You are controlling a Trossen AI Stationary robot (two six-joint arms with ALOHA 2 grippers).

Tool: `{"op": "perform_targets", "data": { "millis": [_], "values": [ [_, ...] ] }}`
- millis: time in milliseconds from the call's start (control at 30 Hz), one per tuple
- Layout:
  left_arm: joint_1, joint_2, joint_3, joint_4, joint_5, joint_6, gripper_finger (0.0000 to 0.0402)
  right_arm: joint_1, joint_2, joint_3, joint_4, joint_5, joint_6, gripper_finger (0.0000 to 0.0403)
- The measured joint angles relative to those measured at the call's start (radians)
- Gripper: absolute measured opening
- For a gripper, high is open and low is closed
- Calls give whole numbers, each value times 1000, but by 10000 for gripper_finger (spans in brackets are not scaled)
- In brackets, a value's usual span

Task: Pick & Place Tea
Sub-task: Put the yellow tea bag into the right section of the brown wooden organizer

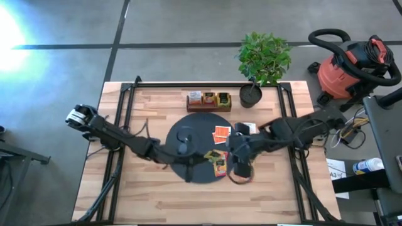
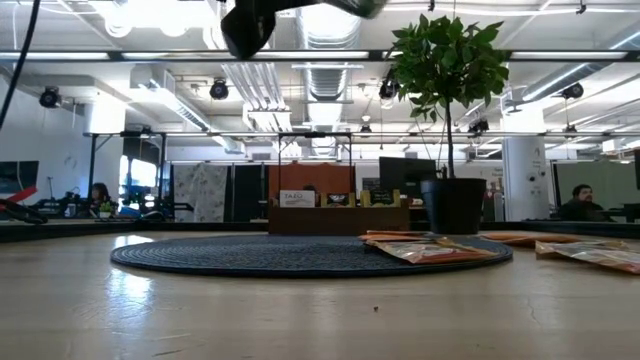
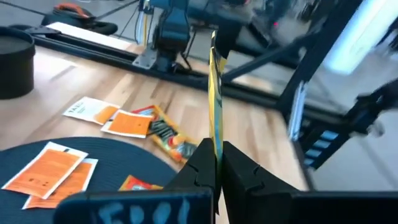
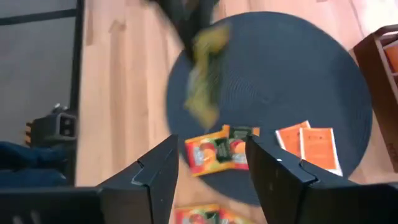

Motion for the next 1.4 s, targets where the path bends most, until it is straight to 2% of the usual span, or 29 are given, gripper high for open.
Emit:
{"op": "perform_targets", "data": {
  "millis": [100, 233, 400, 633, 833, 1000, 1100, 1233, 1400],
  "values": [
    [-18, 77, 71, -33, -29, 42, 8, -19, 6, -3, 18, -9, -27, 183],
    [-29, 174, 170, -36, -78, 104, 8, -42, 2, -2, 23, -99, -42, 183],
    [-26, 236, 268, -73, -151, 165, 8, -48, 4, -9, 16, -128, -41, 183],
    [-19, 234, 283, -94, -213, 178, 8, -47, 3, -13, -29, -129, -40, 182],
    [-16, 233, 283, -93, -194, 174, 8, -45, 3, -21, -32, -89, -67, 175],
    [-16, 234, 283, -92, -193, 149, 13, -59, 3, -28, -33, -74, -108, 128],
    [-16, 234, 283, -85, -193, 139, 26, -72, 3, -40, -32, -77, -129, 84],
    [-16, 234, 283, -98, -233, 49, 56, -87, 3, -59, -32, -66, -159, 22],
    [-15, 231, 283, -205, -317, -42, 103, -109, 3, -73, -40, -34, -221, 10]
  ]
}}
